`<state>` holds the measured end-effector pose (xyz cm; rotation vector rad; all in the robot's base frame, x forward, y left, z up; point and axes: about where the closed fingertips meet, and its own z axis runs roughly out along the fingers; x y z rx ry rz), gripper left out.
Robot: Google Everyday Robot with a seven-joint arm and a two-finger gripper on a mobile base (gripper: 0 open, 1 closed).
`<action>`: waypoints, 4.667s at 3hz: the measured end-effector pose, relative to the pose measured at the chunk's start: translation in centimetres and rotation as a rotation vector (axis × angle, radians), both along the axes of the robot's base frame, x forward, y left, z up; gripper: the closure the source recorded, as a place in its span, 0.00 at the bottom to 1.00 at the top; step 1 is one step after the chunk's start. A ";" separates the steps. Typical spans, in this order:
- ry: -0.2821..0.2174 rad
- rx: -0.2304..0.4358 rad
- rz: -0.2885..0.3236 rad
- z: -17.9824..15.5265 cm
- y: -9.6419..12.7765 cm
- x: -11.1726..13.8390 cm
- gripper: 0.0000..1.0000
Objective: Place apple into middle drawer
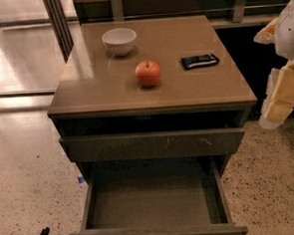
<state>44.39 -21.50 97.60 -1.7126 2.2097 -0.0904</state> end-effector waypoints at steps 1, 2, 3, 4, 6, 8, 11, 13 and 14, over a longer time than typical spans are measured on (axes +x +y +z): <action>-0.026 0.061 0.021 -0.4 0.9 2.5 0.00; -0.021 0.157 0.068 -2.5 3.1 7.6 0.00; -0.006 0.237 0.112 -4.5 5.7 11.9 0.00; -0.003 0.291 0.160 -6.3 8.6 15.6 0.00; -0.001 0.347 0.251 -8.6 14.5 20.4 0.00; -0.006 0.354 0.238 -8.9 14.6 20.2 0.00; 0.024 0.372 0.240 -11.8 16.1 23.1 0.00; 0.072 0.407 0.250 -13.8 17.7 24.9 0.00; 0.122 0.421 0.250 -15.6 18.5 25.1 0.00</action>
Offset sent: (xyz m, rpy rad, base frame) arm 0.1452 0.0593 -0.0518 0.2881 -0.0061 0.1330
